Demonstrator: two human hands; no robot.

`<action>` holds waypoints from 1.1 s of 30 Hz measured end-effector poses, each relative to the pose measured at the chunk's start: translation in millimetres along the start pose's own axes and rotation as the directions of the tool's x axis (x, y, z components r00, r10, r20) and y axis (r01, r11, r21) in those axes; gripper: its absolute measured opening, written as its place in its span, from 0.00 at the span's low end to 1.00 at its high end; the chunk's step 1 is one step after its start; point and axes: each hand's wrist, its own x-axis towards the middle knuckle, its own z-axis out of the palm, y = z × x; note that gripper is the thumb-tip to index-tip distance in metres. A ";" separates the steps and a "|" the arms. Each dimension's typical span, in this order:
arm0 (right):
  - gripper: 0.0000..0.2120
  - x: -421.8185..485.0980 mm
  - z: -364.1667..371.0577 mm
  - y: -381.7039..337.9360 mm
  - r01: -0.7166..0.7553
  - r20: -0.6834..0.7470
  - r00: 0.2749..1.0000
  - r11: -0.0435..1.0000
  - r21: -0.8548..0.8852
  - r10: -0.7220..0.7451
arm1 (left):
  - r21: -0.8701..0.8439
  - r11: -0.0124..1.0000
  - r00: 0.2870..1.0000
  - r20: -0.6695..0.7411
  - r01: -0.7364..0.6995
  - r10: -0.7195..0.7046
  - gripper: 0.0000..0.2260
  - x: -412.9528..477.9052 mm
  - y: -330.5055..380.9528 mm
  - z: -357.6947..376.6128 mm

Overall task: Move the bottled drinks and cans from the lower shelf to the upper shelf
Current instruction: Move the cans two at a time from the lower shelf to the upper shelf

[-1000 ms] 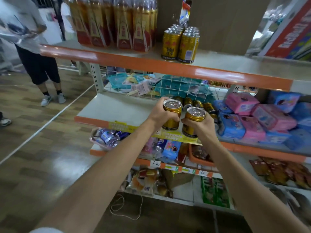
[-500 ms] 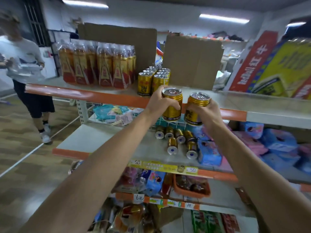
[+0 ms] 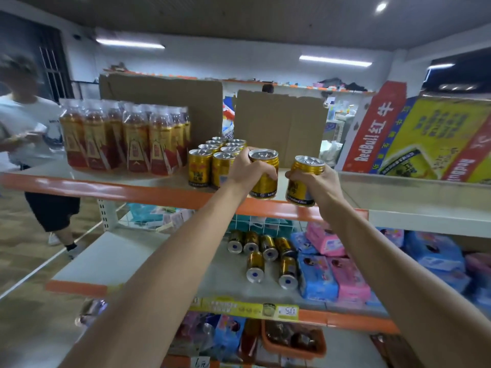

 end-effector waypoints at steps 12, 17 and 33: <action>0.12 85.4 8.9 34.9 -0.057 0.002 0.998 0.998 -0.015 0.057 | -0.013 0.999 0.999 0.001 0.036 -0.036 0.26 98.0 -22.2 29.7; 0.14 119.6 19.1 47.3 -0.102 0.007 0.995 0.995 -0.002 0.102 | -0.004 0.999 0.999 0.007 0.047 -0.047 0.25 136.3 -26.9 32.4; 0.17 222.3 27.0 91.0 -0.162 0.069 0.984 0.987 -0.021 0.163 | 0.021 0.989 0.980 -0.137 0.147 -0.143 0.33 225.6 -54.5 57.7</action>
